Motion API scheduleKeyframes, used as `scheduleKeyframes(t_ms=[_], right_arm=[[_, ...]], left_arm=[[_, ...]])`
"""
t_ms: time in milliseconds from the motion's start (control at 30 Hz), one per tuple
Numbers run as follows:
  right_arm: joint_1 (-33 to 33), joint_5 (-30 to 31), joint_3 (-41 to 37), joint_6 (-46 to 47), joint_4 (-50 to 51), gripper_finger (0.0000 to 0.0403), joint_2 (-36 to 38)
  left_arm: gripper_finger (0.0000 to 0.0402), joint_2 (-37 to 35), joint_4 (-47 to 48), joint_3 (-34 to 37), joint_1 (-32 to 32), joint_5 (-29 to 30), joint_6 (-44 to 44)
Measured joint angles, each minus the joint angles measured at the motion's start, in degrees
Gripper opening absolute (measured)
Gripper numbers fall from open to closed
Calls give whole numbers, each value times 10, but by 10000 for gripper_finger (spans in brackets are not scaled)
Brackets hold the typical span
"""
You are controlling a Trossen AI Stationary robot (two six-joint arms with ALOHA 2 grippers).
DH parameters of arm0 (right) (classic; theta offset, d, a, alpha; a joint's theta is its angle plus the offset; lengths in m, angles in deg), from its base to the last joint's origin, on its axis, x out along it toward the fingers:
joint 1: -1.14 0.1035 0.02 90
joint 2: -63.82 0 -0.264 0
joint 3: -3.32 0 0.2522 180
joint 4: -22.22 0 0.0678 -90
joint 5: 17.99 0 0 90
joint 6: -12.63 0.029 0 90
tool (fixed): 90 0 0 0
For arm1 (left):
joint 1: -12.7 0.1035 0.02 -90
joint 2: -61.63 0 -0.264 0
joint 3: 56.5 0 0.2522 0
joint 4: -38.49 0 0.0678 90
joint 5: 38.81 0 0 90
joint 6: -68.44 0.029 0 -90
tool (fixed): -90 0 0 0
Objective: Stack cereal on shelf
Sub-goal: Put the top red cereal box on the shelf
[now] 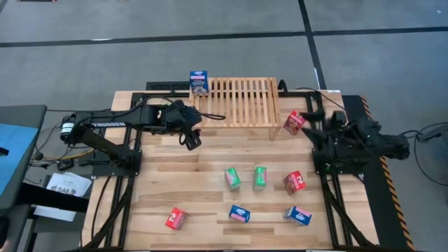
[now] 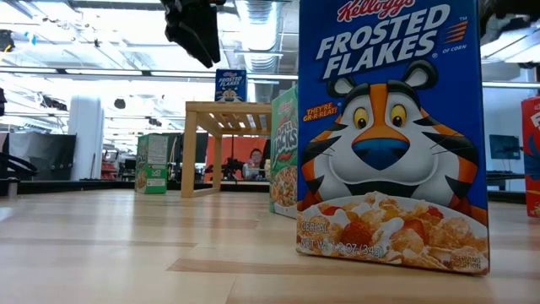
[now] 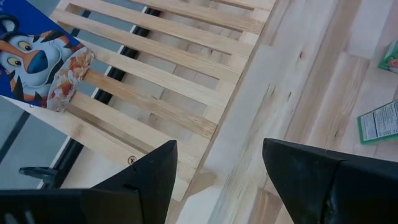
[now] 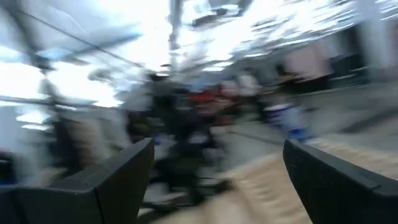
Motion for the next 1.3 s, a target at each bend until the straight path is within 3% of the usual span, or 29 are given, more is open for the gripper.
scheduleKeyframes(t_ms=[233, 500, 667, 867, 1300], right_arm=[[-32, 176, 132, -21, 256, 382, -53], [-80, 209, 217, 74, 460, 382, -140], [-117, 178, 231, 110, 539, 382, -191], [-172, 87, 232, 116, 557, 382, -239], [-317, -22, 232, 76, 580, 382, -333]], left_arm=[[226, 0, 0, 0, 0, 0, 0], [226, 0, 0, 0, 0, 1, 0], [227, 0, 0, 0, 0, 1, 9], [227, 0, 1, 0, 0, 1, 9], [227, 0, 1, 0, 0, 1, 8]])
